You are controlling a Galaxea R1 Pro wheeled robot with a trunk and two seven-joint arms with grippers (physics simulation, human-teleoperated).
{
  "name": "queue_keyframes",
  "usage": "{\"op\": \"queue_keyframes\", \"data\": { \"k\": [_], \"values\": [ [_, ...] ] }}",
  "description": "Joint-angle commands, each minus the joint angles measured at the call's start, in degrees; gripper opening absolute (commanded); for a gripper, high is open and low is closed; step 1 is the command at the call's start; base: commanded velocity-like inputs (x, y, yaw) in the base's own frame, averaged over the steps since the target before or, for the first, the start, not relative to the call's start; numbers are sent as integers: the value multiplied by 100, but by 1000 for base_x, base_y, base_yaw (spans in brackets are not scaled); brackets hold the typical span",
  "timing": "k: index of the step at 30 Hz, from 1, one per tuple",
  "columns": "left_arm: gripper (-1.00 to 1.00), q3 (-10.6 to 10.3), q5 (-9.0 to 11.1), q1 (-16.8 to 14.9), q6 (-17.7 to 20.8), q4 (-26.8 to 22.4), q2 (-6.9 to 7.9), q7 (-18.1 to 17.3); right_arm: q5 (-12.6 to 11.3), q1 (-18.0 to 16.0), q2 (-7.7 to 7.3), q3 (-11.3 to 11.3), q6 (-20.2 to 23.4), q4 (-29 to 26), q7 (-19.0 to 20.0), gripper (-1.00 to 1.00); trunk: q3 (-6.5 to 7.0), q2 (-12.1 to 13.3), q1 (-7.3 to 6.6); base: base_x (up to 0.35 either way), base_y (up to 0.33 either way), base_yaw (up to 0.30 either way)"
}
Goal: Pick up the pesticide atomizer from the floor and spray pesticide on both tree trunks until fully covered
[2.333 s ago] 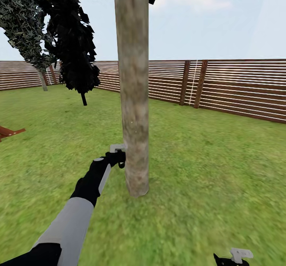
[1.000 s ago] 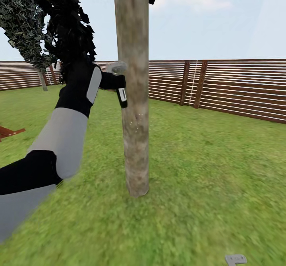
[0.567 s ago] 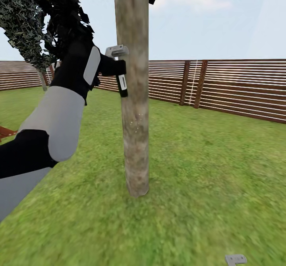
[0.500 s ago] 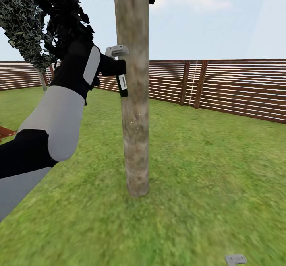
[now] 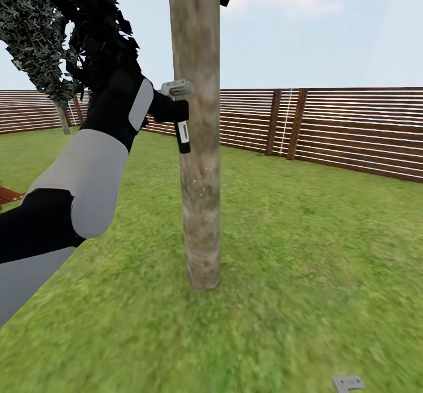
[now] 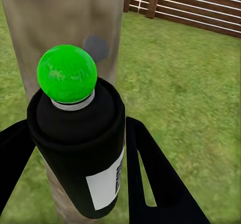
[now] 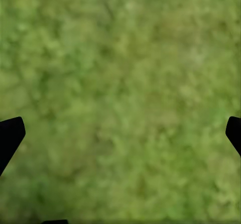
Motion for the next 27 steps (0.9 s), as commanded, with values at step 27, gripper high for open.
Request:
{"op": "queue_keyframes", "data": {
  "k": [27],
  "values": [
    [-100, -23, -903, -1, -14, -136, 0, 20, 0, 0, 0, 0, -6, 0, 0, 100, 0, 0, 0, 0, 0, 0]
  ]
}}
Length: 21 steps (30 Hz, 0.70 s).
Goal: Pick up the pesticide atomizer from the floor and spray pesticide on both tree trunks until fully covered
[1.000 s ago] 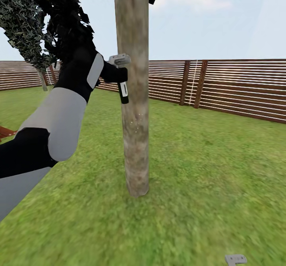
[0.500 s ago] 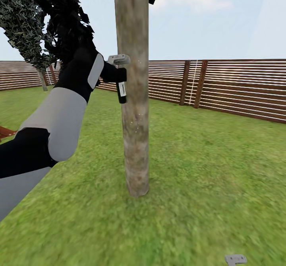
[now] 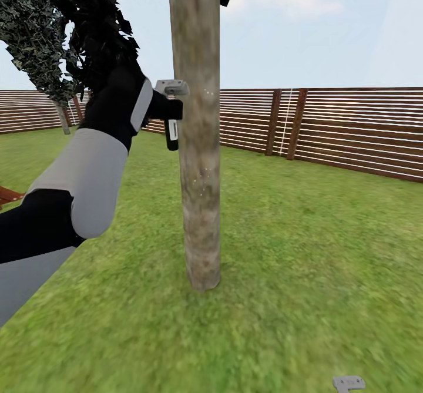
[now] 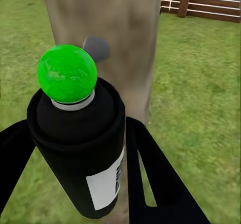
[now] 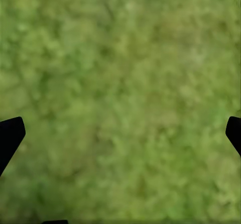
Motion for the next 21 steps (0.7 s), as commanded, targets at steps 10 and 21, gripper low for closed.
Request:
{"op": "queue_keyframes", "data": {
  "k": [10, 21],
  "values": [
    [-100, 4, 30, 3, 0, -398, 0, 3, 0, 0, 0, 4, -11, 0, 0, 100, 0, 0, 0, 0, 0, 0],
    [-100, 13, 25, 0, 8, -460, 0, 3, 0, 0, 0, 5, -11, 0, 0, 100, 0, 0, 0, 38, 0, 0]
  ]
}}
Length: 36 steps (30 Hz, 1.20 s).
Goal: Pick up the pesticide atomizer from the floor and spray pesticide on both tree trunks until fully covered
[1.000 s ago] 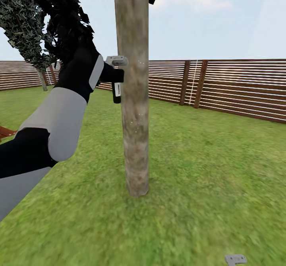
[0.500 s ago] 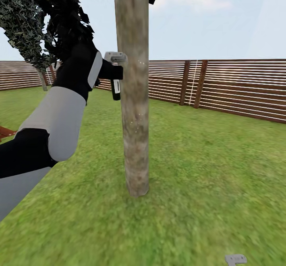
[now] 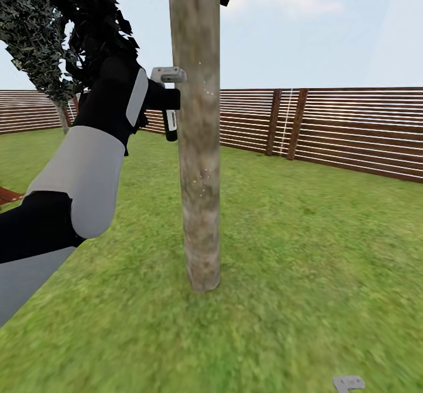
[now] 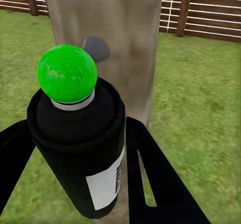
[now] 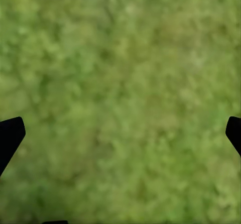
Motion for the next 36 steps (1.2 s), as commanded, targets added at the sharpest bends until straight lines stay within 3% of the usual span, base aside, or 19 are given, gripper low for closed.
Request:
{"op": "queue_keyframes", "data": {
  "k": [1, 23, 27, 32, 36],
  "values": [
    [-100, -1, -1, 0, 0, 0, 0, 3, 0, 0, 0, -2, 0, 0, 0, 100, 0, 0, 0, 2, 0, 0],
    [-100, 32, -40, 0, -8, 31, 0, 11, 0, 0, 0, -1, 0, 0, 0, 100, 0, 0, 0, 0, 0, 0],
    [-100, 28, -57, 1, -9, 34, 57, 12, 0, 0, 0, -1, 0, 0, 0, 100, 0, 0, 0, 0, 0, 0],
    [-100, 39, -380, 2, -9, 106, 72, 12, 0, 0, 0, 1, 0, 0, 0, 100, 0, 0, 0, 0, 0, 0],
    [-100, 43, -486, 2, -9, 166, 73, 12, 0, 0, 0, -4, 0, 0, 0, 100, 0, 0, 0, 0, 0, 0]
  ]
}}
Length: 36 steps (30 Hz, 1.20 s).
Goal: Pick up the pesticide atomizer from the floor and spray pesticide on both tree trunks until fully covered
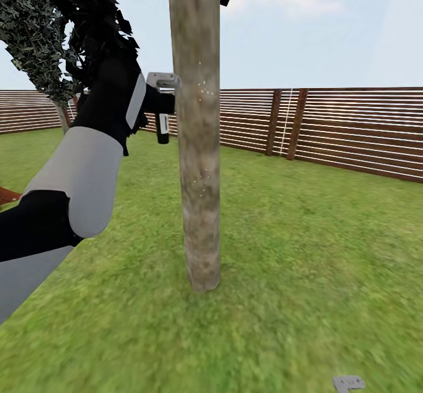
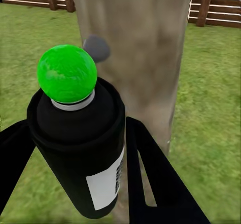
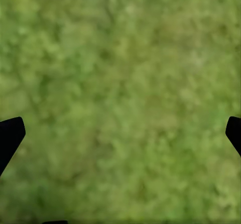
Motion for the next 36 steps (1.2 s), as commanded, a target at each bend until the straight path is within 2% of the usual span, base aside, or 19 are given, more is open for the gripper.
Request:
{"op": "queue_keyframes", "data": {
  "k": [1, 3, 8, 19, 24, 36],
  "values": [
    [-100, -1, -8, -1, 0, 3, 1, 3, 0, 0, 0, 1, 0, 0, 0, 100, 0, 0, 0, 0, 0, 0],
    [-100, 0, -21, -2, 0, 7, 7, 3, 0, 0, 0, -1, 0, 0, 0, 100, 0, 0, 0, 0, 0, 0],
    [-100, 7, -27, -1, 0, 9, 147, 3, 0, 0, 0, 2, 0, 0, 0, 100, 0, 0, 0, 0, 0, 0],
    [-100, 14, -18, -1, 0, 35, 153, 3, 0, 0, 0, -1, 0, 0, 0, 100, 0, 0, 0, 21, 0, 0],
    [-100, 16, -10, -2, 0, 513, 153, 3, 0, 0, 0, -1, 0, 0, 0, 100, 0, 0, 0, 0, 0, 0],
    [-100, 17, 5, 3, -9, 598, 177, 3, 0, 0, 0, -1, 0, 0, 0, 100, 0, 0, 0, 0, 0, 0]
  ]
}}
